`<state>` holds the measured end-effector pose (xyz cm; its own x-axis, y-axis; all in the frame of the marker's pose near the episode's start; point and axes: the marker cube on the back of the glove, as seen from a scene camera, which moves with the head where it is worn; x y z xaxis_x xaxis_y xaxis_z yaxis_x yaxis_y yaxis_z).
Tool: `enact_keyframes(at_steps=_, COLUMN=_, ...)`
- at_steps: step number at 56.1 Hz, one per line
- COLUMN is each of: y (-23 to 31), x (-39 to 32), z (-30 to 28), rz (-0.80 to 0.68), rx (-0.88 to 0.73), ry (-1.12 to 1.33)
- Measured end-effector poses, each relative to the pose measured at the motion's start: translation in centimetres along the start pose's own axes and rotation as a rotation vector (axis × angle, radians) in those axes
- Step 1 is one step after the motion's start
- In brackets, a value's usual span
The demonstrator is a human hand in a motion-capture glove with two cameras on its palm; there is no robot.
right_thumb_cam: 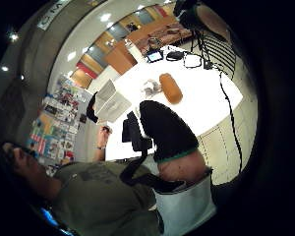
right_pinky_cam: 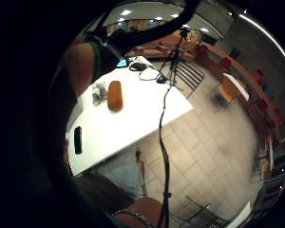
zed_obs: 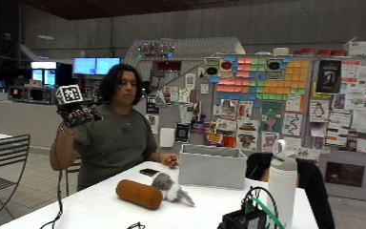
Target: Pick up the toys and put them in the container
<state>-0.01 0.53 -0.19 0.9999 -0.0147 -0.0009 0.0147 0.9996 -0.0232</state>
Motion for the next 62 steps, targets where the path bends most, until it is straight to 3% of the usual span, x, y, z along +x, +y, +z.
enact_keyframes(at_steps=10, y=0.3, x=0.1, z=0.0, rz=0.044, rx=-0.048, ry=0.013)
enact_keyframes(at_steps=14, y=0.4, x=-0.4, z=-0.2, rz=0.166, rx=-0.146, ry=0.016)
enact_keyframes(at_steps=19, y=-0.9, x=0.3, z=1.3, rz=0.077, rx=-0.043, ry=0.008)
enact_keyframes(at_steps=25, y=-3.2, x=-0.3, z=3.2, rz=0.192, rx=-0.145, ry=-0.016)
enact_keyframes(at_steps=29, y=-6.2, x=0.2, z=6.0, rz=0.109, rx=-0.102, ry=-0.029)
enact_keyframes(at_steps=38, y=-10.7, x=-2.3, z=12.6, rz=0.336, rx=-0.23, ry=-0.094)
enact_keyframes(at_steps=43, y=-14.1, x=-2.7, z=18.6, rz=0.279, rx=-0.184, ry=-0.114)
enact_keyframes(at_steps=48, y=-16.1, x=-4.5, z=25.0, rz=0.468, rx=-0.148, ry=-0.084)
enact_keyframes(at_steps=50, y=-16.3, x=-4.8, z=27.0, rz=0.46, rx=-0.149, ry=-0.07)
enact_keyframes(at_steps=56, y=-16.2, x=-5.6, z=31.4, rz=0.557, rx=-0.375, ry=-0.014)
enact_keyframes(at_steps=62, y=-17.6, x=-4.6, z=35.4, rz=0.572, rx=-0.306, ry=0.109)
